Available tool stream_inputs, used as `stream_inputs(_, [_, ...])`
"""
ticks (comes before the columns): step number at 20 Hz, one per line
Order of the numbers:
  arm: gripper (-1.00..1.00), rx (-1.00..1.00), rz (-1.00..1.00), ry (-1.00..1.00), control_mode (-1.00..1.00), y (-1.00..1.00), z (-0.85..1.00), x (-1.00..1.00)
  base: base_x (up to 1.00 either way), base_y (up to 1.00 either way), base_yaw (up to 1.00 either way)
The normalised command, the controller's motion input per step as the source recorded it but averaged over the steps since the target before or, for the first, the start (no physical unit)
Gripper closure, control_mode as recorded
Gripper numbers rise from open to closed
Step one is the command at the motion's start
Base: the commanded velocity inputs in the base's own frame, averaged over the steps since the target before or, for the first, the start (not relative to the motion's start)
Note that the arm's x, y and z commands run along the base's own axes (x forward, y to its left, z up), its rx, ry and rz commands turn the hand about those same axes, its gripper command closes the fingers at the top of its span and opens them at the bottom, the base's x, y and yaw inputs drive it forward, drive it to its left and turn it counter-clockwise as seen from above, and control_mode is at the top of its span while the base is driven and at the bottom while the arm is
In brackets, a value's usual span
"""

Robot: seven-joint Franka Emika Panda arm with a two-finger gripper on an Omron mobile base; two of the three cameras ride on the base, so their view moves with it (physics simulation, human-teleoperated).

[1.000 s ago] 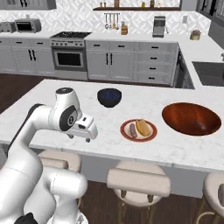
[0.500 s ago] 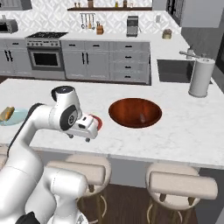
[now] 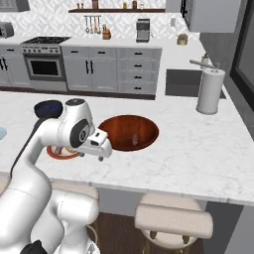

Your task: Place one bun and one sausage from the bowl on each plate.

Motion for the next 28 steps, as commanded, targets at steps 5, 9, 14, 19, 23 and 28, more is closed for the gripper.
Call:
stream_inputs(5, [-1.0,0.0,0.0,0.0,1.0,0.0,0.0,0.0,0.18,-0.84,0.0])
stream_inputs(9, [-1.0,0.0,0.0,0.0,1.0,0.0,0.0,0.0,0.14,-0.07,0.0])
stream_inputs(14, [-1.0,0.0,0.0,0.0,1.0,0.0,0.0,0.0,0.12,0.0,0.0])
stream_inputs(19, [-1.0,-0.02,0.0,0.01,-1.0,0.05,0.14,0.27,0.02,0.0,0.0])
stream_inputs(23, [-1.0,-0.09,0.03,0.05,-1.0,0.09,0.45,0.83,0.0,0.0,0.0])
stream_inputs(28, [-1.0,0.01,0.07,0.26,-1.0,0.0,0.41,1.0,0.0,0.0,0.0])
